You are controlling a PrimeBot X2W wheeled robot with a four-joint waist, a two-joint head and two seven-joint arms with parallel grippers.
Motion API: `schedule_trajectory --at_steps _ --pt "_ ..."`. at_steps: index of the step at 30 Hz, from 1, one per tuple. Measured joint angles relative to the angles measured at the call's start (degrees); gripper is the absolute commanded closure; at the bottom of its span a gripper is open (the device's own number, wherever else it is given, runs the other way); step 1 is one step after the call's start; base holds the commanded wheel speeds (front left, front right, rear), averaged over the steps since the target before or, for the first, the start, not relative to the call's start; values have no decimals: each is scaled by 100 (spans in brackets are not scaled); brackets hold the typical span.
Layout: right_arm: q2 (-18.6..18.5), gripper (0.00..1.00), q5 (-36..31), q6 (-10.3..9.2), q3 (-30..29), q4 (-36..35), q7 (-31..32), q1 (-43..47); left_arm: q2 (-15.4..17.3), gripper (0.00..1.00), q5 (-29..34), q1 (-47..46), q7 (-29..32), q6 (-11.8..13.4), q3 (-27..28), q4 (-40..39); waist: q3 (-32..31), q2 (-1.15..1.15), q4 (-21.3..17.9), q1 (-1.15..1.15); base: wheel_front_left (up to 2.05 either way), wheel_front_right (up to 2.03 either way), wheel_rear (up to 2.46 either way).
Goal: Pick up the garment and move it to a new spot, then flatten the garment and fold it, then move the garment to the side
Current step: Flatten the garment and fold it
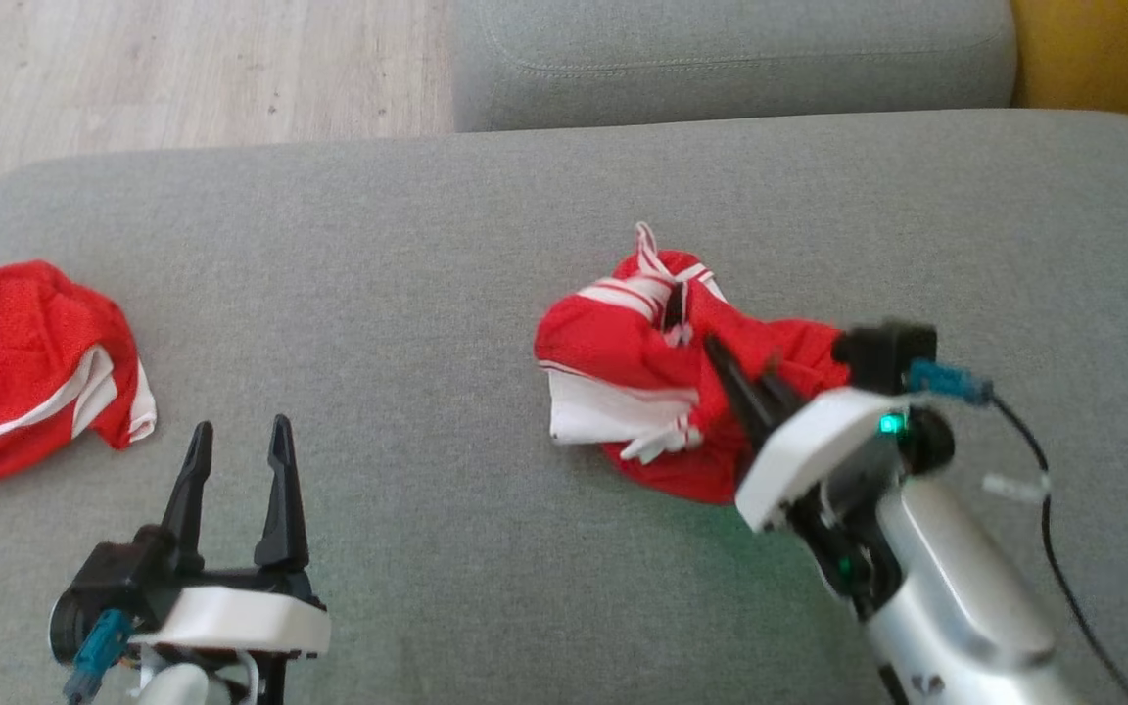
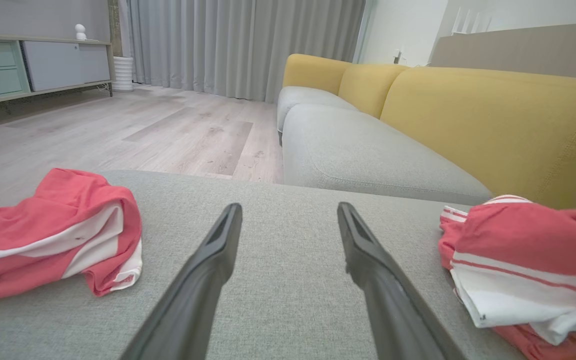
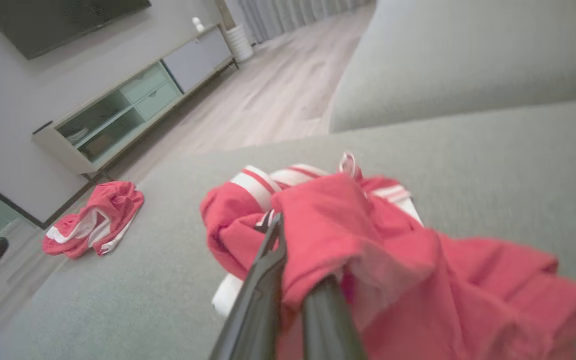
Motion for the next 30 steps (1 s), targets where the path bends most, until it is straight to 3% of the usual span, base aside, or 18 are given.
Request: schedule_trajectory --at_steps 7,13,17,21,28,29,30 --pt "-73 100 -129 0 795 -959 309 -1159 -9 0 -34 -31 -62 -2 -3 25 -46 0 -37 0 0 0 0" --pt "-94 100 893 0 1369 -1379 171 -2719 -11 0 -34 -109 -89 4 7 7 -48 0 -48 0 0 0 0" --pt "-99 100 1007 0 1365 -1321 -86 -3297 -11 0 -34 -108 -112 9 3 -25 -66 0 -33 0 0 0 0" --pt "-281 100 742 0 977 -836 100 -3061 -23 0 -34 -103 -112 9 -41 -42 -95 0 7 0 0 0 0" --pt "-904 100 213 0 -378 241 510 -1030 -74 0 -43 -101 -113 -48 -178 -11 -18 0 55 0 0 0 0" --pt "-933 70 62 0 -569 413 510 -807 -76 0 -43 -102 -114 -48 -179 -2 4 0 50 0 0 0 0" --pt "-946 0 -75 0 -738 558 514 -641 -77 0 -43 -105 -119 -48 -179 7 26 0 42 0 0 0 0"
